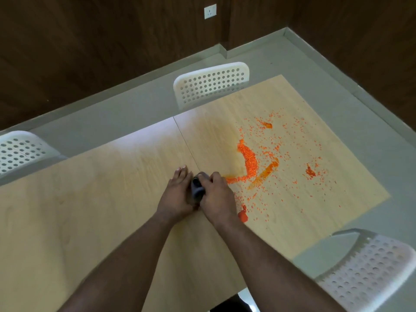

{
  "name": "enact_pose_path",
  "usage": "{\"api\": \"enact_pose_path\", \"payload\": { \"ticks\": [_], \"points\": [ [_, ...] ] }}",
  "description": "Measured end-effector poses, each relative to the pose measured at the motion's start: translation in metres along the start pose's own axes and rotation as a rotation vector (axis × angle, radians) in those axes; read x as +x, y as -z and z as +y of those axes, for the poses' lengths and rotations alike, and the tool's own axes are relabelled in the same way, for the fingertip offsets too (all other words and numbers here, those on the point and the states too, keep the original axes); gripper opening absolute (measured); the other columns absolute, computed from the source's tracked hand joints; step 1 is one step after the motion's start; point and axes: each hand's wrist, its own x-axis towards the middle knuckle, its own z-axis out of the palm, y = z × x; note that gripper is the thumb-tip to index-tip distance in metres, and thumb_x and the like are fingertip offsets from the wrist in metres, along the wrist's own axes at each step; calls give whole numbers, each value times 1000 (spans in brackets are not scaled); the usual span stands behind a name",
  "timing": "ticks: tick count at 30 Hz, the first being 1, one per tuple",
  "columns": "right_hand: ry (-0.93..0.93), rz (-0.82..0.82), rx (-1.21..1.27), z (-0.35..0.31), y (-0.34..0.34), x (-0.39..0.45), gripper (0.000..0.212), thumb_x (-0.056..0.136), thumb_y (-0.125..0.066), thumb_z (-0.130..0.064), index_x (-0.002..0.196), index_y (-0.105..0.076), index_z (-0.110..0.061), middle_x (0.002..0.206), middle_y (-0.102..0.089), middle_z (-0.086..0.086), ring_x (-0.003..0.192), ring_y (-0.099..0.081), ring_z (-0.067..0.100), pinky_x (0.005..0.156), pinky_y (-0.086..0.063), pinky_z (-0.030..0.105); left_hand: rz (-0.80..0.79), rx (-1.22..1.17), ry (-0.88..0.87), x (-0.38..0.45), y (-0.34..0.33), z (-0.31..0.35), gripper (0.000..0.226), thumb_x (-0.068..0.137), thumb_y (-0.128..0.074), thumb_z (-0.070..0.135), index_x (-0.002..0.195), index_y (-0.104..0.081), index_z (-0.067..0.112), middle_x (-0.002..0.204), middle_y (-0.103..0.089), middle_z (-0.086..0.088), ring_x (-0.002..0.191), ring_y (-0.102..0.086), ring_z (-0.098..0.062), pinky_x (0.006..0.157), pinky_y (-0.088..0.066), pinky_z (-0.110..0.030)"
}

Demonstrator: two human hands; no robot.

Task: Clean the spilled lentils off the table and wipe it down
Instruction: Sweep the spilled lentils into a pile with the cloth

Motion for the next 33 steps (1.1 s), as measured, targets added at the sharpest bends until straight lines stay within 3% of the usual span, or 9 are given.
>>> {"api": "enact_pose_path", "payload": {
  "ticks": [5,11,18,25,30,33],
  "points": [
    [-128,74,-65,30,22,13,61,91,-67,-21,149,-52,-26,131,-48,8,116,-49,29,86,-47,36,-28,22,70,4,-3,1,127,76,-91,47,169,-10,20,176,7,6,162,8,-15,132,-5,-39],
    [-263,171,-44,77,48,29,58,94,-60,-13,150,-53,-27,128,-50,9,114,-52,29,89,-52,39,-15,27,101,-4,-3,6,121,80,-89,43,169,-10,21,176,6,4,162,7,-16,132,-7,-40],
    [-74,151,-3,40,39,-12,61,89,-61,-10,147,-55,-28,120,-49,6,107,-53,29,82,-48,36,14,54,116,-29,-16,12,105,91,-77,49,169,-13,23,177,5,3,163,6,-17,132,-8,-38],
    [-11,12,-78,37,1,-68,57,94,-61,-20,150,-53,-29,122,-49,5,111,-49,27,81,-43,35,-11,86,5,-46,-35,9,112,85,-78,59,169,-11,28,176,14,1,162,13,-19,129,1,-37],
    [-146,89,-90,75,20,-61,61,89,-61,-17,147,-57,-33,120,-51,4,110,-53,29,83,-50,36,-36,74,60,-44,-35,19,113,85,-83,48,169,-11,26,176,13,-3,162,11,-23,131,-4,-41],
    [-234,137,-67,98,41,-45,62,88,-57,-11,145,-59,-34,117,-51,8,109,-55,35,85,-54,41,-44,70,17,-49,-38,28,101,92,-78,34,169,-14,24,176,11,-4,163,10,-24,131,-3,-39]
  ]
}}
